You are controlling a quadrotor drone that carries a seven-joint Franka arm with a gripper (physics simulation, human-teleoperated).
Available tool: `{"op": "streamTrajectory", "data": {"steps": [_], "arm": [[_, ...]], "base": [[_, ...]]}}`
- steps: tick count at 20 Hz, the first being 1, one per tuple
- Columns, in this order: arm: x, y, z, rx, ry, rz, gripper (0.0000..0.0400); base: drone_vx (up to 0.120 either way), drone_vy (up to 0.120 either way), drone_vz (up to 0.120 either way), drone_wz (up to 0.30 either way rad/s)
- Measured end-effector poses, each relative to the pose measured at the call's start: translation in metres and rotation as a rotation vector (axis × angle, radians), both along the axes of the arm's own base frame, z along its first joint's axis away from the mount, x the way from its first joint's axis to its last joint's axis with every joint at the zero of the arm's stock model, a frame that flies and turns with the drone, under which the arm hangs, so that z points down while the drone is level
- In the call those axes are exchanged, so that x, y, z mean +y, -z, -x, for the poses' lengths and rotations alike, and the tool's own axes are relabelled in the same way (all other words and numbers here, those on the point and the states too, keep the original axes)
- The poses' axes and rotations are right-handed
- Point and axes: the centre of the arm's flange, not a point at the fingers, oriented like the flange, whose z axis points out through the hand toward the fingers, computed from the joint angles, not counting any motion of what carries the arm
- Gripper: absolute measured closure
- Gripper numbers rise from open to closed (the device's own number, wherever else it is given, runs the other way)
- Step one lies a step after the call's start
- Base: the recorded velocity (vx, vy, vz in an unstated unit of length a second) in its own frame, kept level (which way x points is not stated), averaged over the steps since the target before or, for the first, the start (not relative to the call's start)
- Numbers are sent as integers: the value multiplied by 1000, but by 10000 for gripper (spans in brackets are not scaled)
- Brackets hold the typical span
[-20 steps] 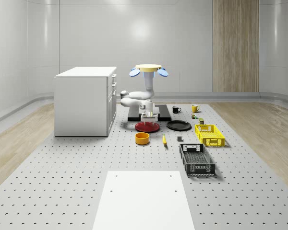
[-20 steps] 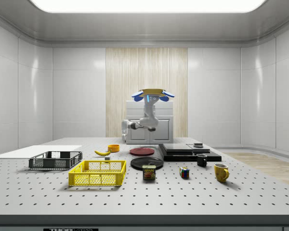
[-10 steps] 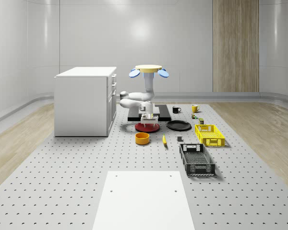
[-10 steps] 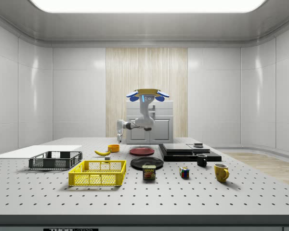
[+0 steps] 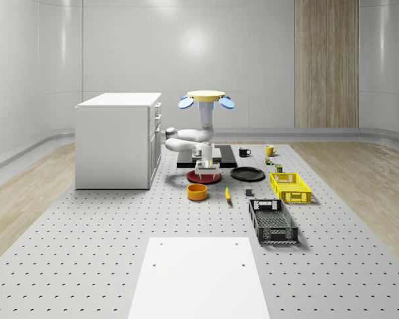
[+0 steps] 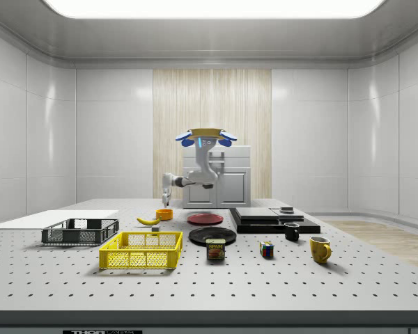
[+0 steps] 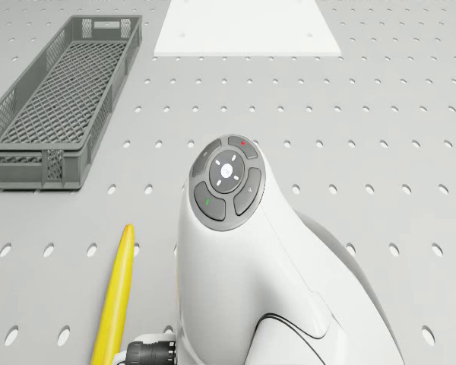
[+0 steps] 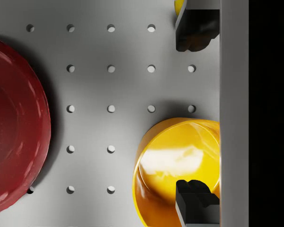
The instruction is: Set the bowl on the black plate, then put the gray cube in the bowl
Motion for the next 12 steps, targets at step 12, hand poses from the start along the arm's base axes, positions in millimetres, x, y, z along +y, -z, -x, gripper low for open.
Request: {"op": "streamTrajectory", "data": {"steps": [12], "arm": [[0, -24, 0, 0, 0, 0, 0]], "base": [[27, 0, 0, 0]]}}
